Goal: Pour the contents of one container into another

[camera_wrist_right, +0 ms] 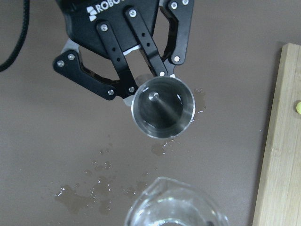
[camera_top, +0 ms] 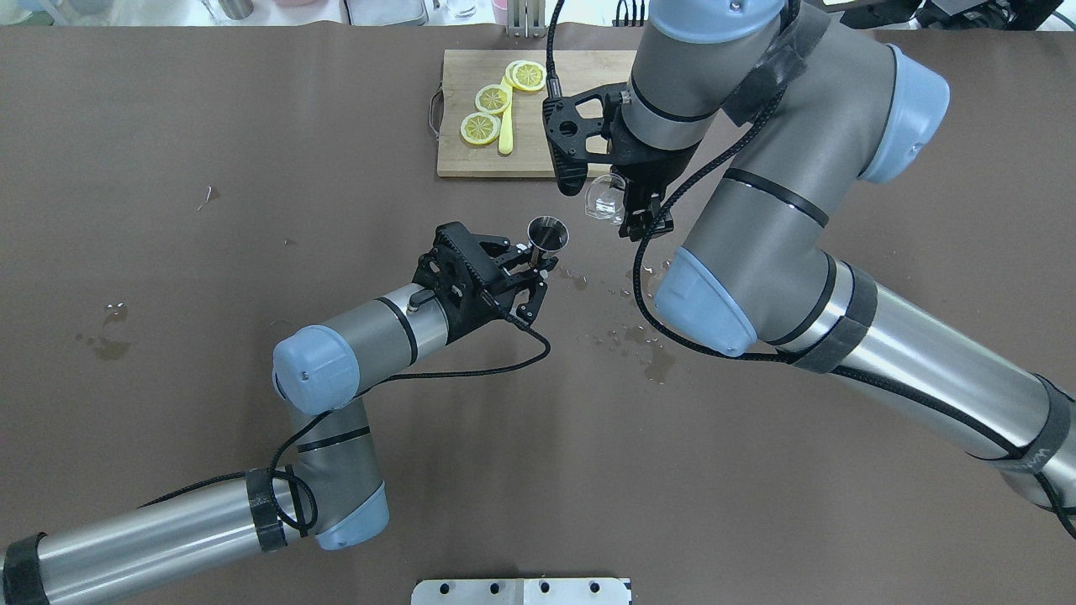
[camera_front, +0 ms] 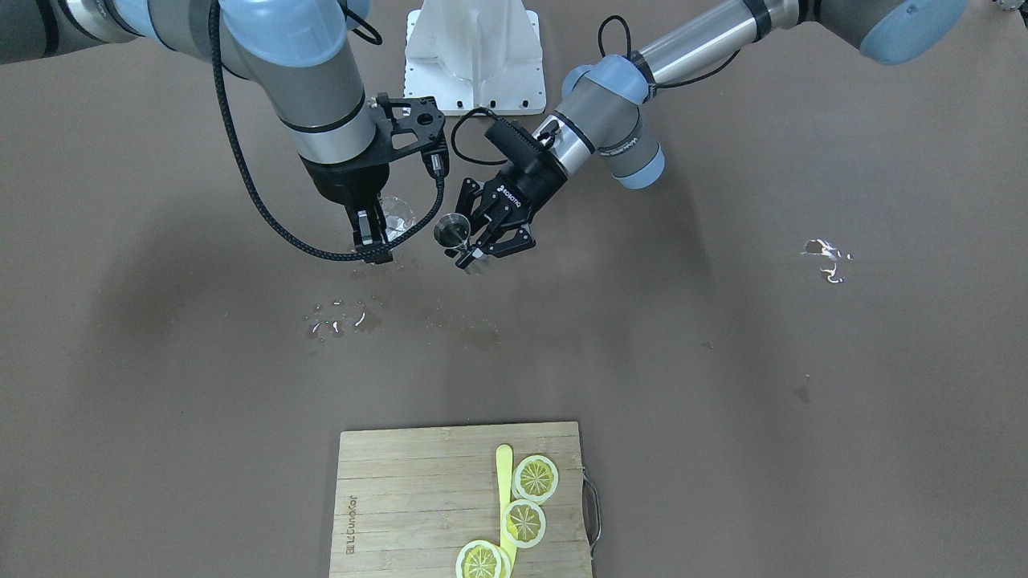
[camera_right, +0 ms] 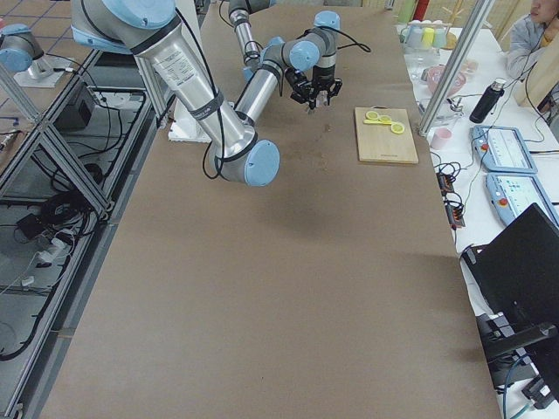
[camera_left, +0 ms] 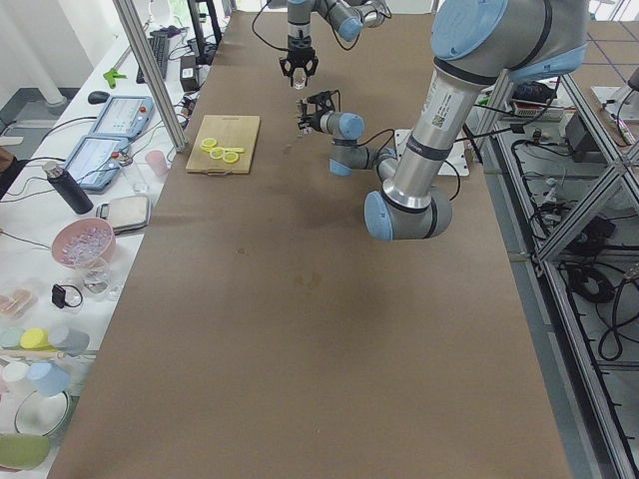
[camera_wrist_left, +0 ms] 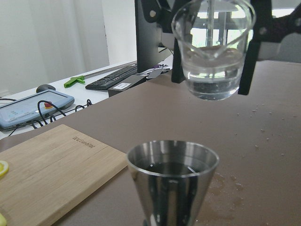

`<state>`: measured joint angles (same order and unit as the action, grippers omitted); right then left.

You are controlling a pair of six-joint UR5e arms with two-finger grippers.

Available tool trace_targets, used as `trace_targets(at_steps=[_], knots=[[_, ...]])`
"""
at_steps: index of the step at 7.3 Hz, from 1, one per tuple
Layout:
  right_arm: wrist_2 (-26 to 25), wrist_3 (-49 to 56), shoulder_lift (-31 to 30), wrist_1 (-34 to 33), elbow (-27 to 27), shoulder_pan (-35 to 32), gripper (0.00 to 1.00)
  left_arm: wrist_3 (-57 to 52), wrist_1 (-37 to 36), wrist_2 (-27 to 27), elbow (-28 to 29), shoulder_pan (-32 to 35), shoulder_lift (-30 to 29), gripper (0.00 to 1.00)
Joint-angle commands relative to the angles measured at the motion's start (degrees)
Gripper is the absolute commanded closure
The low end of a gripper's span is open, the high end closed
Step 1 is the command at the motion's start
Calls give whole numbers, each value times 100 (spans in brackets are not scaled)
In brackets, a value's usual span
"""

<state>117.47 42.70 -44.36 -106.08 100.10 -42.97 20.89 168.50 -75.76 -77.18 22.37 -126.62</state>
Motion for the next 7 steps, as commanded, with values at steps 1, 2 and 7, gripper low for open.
trace_targets(at_steps=[1,2,7], knots=[[-5,10,251,-71,-332,-1,100,-6,-1,0,10,4,-3,100],[-5,-7,356,-115,-464,-1,100,-6,-1,0,10,4,-3,100],[-84,-42,551,-589,-501,8,100,-6,-1,0,10,4,-3,100]])
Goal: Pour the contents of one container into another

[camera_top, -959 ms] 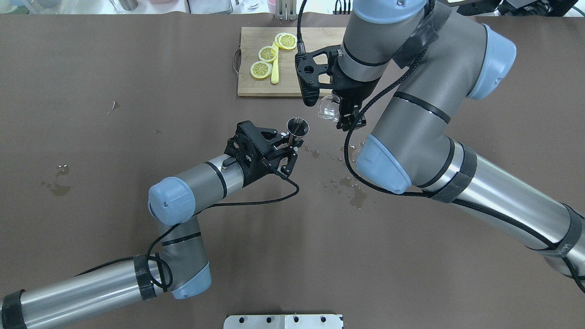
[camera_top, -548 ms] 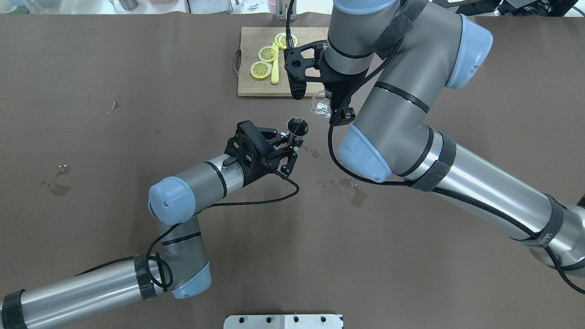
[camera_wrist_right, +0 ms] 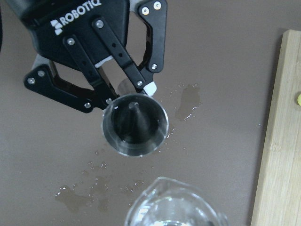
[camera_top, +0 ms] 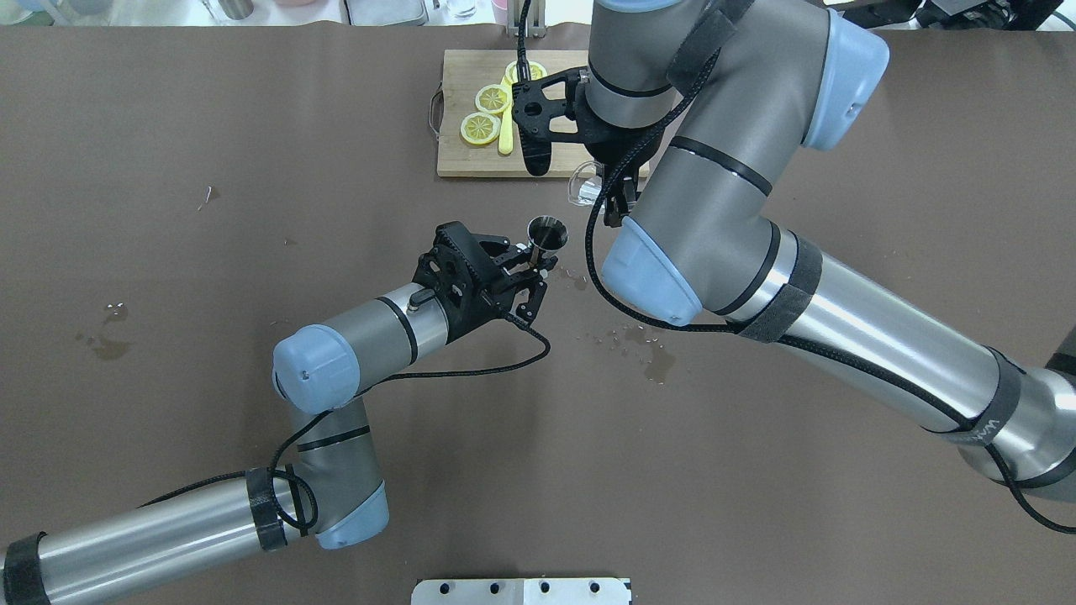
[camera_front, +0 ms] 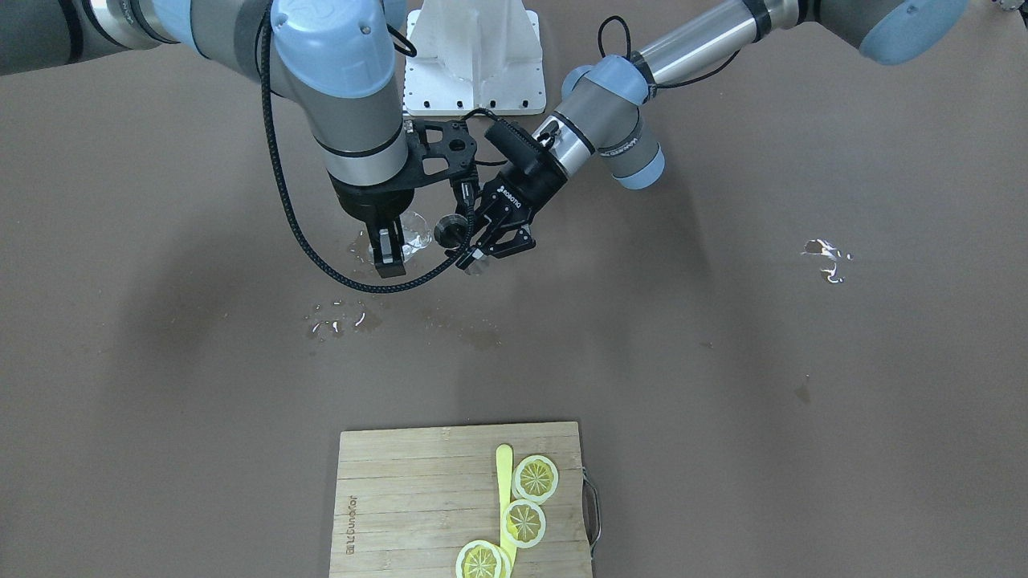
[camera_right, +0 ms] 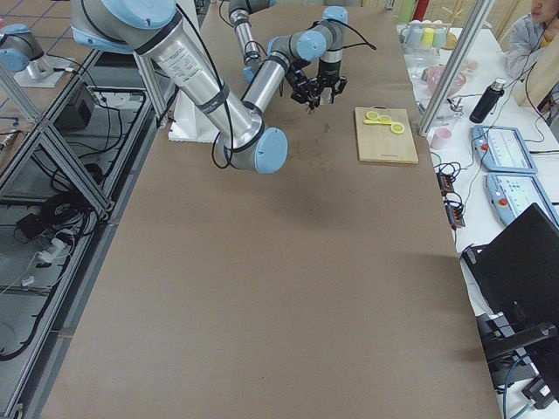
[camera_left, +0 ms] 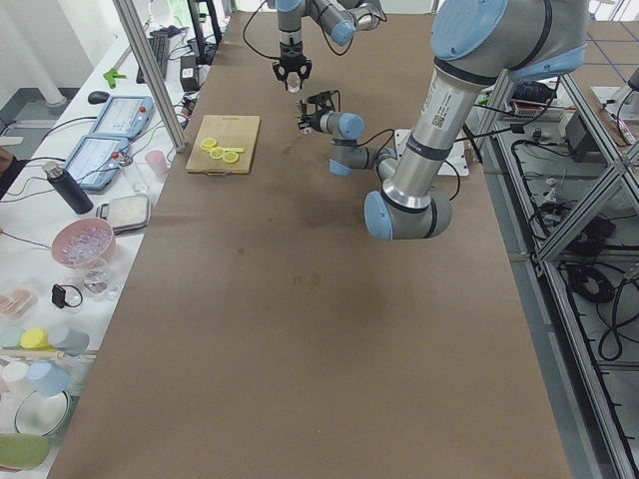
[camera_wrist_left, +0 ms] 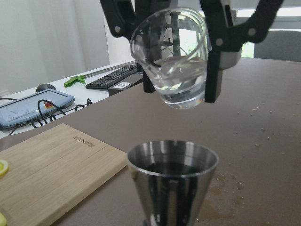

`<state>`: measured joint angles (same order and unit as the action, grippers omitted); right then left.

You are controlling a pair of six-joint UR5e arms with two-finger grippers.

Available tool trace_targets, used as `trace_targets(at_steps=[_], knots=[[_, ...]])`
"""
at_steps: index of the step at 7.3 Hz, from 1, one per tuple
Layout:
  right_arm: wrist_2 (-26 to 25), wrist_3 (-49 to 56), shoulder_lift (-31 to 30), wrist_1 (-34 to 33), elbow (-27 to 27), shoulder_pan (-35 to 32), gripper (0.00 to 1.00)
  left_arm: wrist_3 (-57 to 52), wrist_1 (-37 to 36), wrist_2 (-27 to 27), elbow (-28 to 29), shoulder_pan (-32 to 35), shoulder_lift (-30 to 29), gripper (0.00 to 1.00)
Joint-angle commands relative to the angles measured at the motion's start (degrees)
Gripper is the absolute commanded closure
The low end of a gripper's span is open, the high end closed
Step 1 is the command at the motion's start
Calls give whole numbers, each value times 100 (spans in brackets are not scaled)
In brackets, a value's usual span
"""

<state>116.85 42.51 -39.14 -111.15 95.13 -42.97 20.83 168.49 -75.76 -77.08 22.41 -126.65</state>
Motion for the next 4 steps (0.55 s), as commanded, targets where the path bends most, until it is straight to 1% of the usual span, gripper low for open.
trace_targets(at_steps=[1,4], knots=[[-30,-33,64,-187,-3,8,100,0,0,0,0,0,0,100],[-66,-33,170,-600,6,26,100,0,0,0,26,18,9,100]])
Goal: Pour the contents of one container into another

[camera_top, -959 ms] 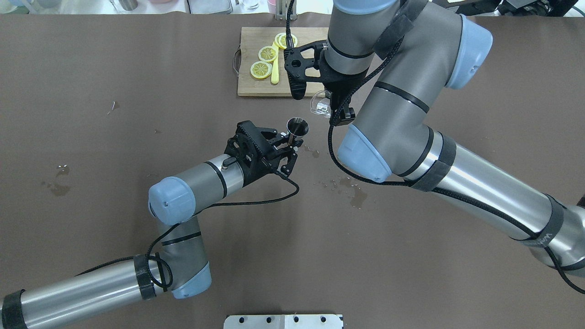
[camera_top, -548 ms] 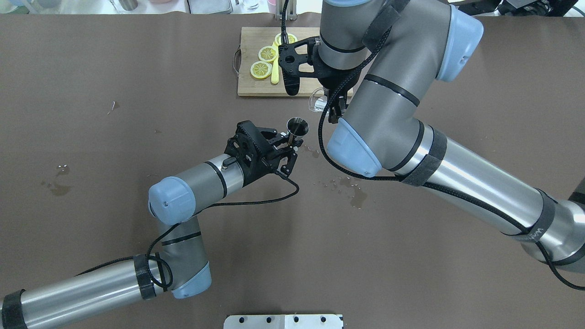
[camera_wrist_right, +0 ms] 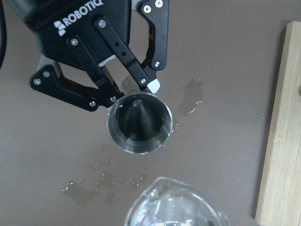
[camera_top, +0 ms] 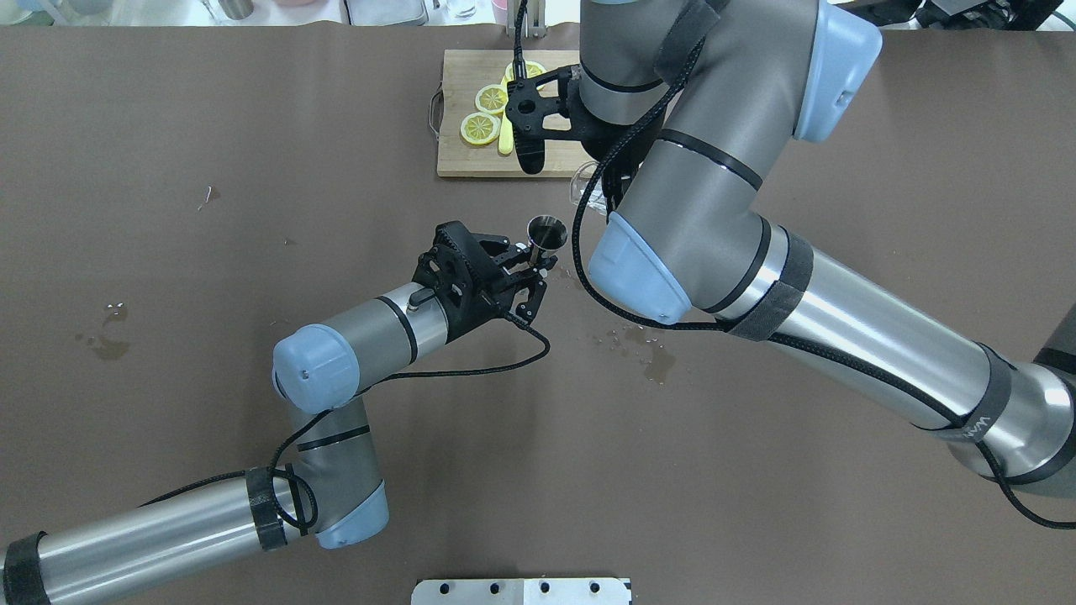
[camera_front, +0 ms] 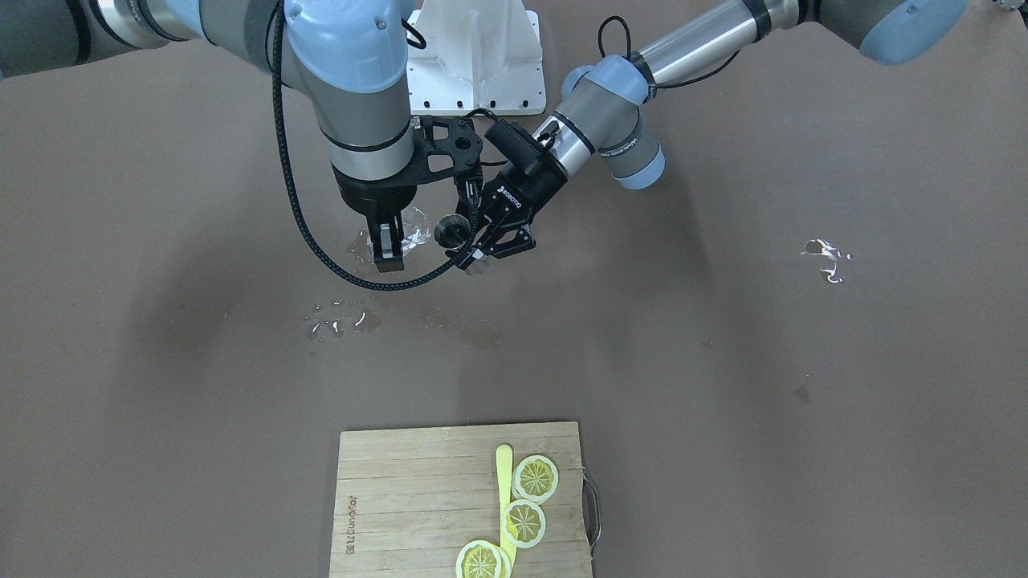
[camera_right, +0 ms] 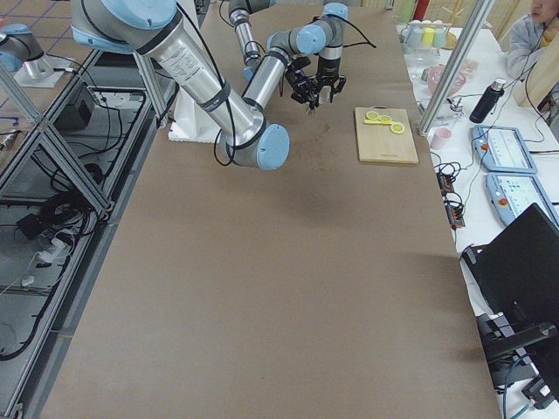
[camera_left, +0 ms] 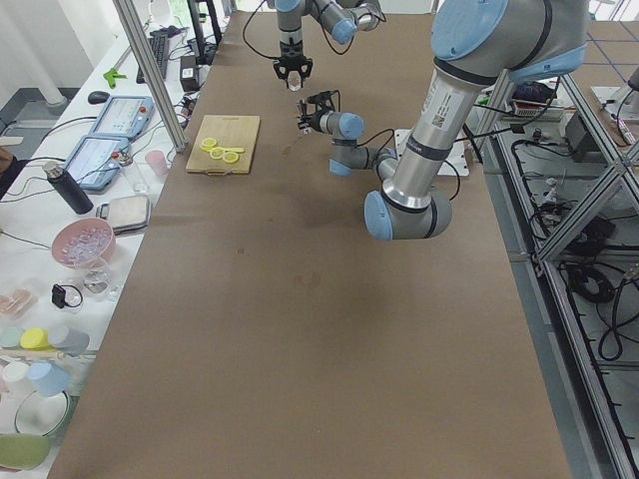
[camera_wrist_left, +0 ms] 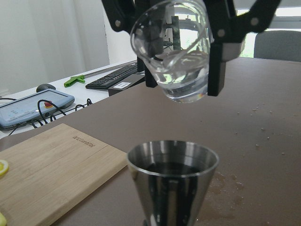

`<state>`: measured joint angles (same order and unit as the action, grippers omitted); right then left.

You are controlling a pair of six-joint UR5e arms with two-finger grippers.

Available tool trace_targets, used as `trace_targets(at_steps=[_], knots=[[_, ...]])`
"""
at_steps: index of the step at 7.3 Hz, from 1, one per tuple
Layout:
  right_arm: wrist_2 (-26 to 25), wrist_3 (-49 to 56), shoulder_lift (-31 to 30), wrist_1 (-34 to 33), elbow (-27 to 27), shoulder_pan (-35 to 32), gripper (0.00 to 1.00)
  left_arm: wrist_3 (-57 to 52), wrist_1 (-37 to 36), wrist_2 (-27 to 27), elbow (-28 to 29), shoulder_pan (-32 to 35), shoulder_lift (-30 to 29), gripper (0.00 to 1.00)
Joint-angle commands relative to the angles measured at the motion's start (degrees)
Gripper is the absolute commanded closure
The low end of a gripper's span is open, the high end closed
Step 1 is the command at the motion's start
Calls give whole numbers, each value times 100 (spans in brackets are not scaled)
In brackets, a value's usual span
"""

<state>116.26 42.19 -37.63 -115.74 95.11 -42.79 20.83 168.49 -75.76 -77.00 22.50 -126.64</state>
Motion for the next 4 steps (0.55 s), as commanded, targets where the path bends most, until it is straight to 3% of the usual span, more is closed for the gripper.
trace_targets(at_steps=[1,4], knots=[[-25,-1,54,-263,8,51,100,0,0,0,18,17,7,100],[-174,8,80,-422,-1,253,100,0,0,0,27,26,7,100]])
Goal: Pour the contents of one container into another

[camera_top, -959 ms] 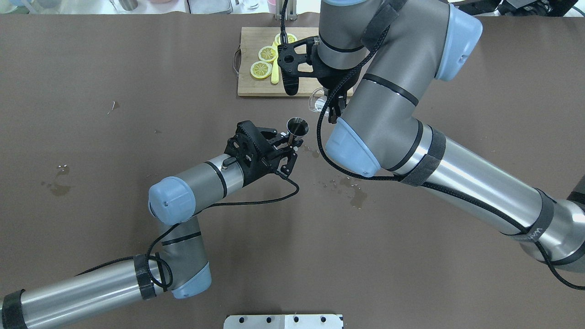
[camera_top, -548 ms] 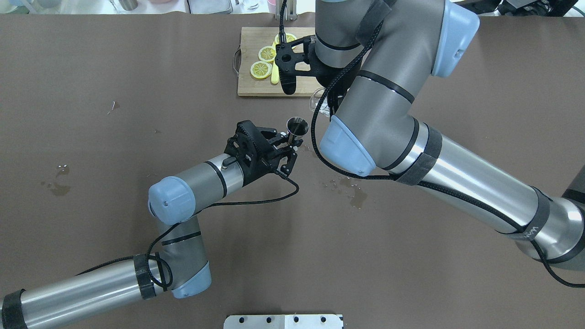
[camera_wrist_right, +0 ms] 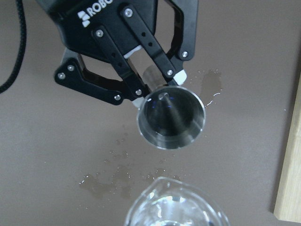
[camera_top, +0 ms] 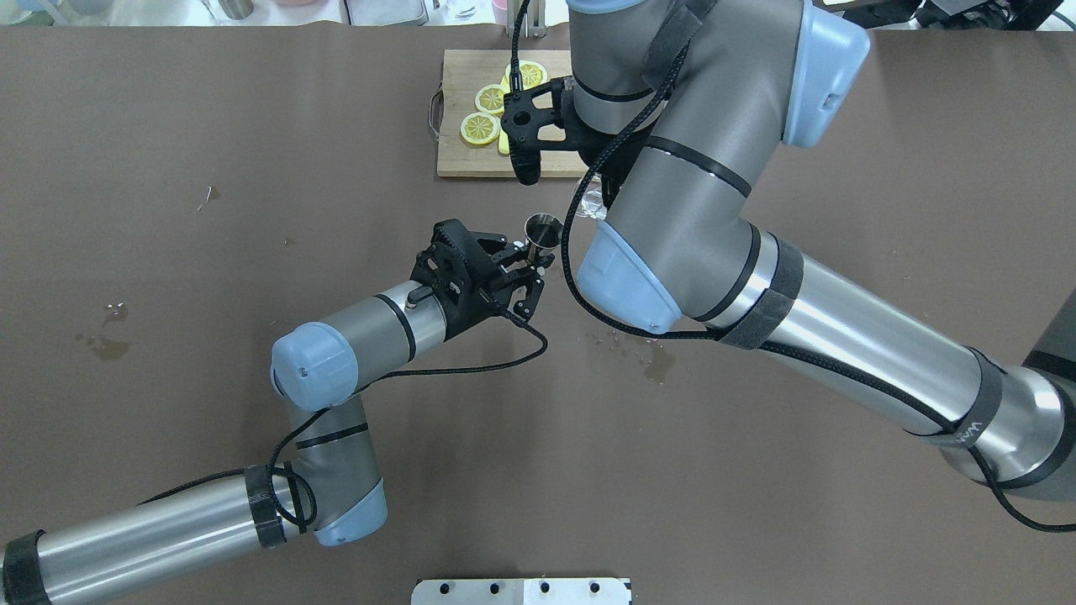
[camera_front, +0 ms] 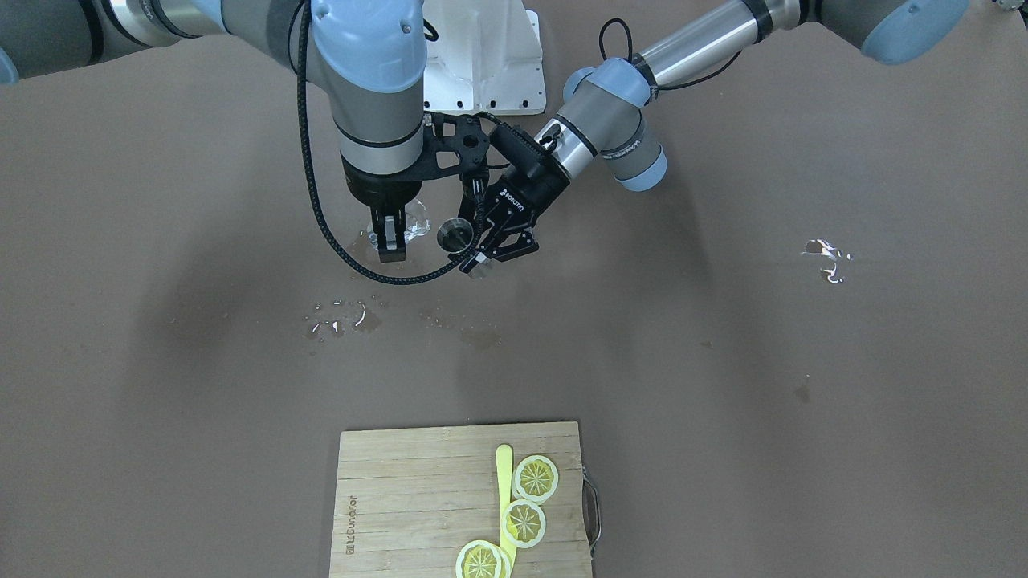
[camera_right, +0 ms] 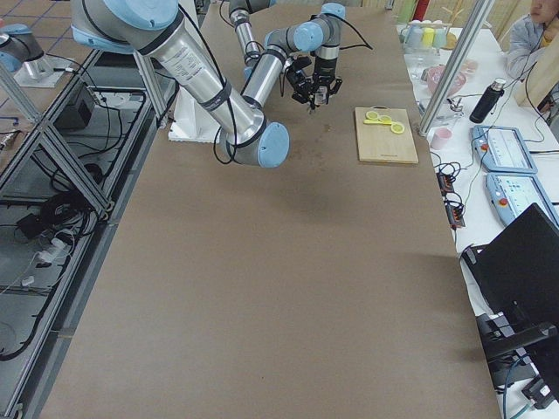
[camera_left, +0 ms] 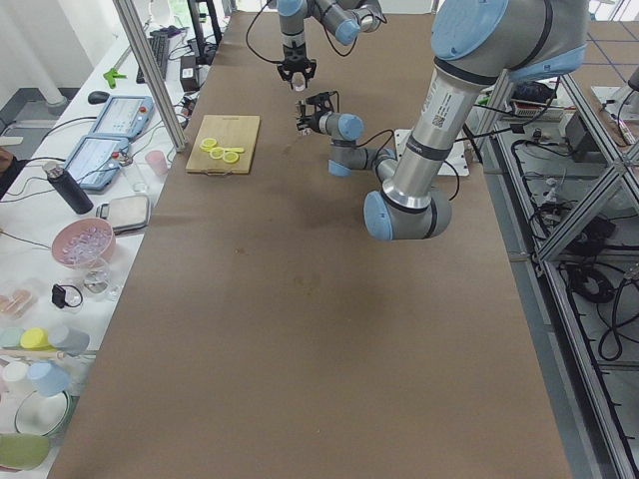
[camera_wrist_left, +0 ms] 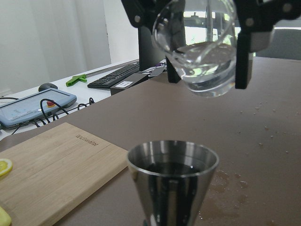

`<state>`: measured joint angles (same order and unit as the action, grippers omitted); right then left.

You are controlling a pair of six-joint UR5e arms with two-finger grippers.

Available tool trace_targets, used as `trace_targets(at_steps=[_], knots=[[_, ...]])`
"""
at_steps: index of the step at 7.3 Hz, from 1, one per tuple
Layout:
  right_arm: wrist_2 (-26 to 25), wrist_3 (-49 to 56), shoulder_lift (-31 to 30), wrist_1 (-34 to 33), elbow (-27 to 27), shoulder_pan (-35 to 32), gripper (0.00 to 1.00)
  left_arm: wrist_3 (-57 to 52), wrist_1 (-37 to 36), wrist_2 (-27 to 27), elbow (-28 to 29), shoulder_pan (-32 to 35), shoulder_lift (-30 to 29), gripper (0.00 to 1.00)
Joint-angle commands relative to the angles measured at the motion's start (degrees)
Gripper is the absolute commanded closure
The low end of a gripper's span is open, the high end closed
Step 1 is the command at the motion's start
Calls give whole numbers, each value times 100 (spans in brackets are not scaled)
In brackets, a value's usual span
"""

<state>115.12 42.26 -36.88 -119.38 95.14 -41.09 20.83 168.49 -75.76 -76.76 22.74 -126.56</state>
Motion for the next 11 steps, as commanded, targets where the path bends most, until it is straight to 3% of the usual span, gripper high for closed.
trace_targets(at_steps=[1,11], knots=[[-129,10,5,-85,-13,144,100,0,0,0,4,3,0,100],[-183,36,708,-850,-636,154,100,0,0,0,4,11,0,100]])
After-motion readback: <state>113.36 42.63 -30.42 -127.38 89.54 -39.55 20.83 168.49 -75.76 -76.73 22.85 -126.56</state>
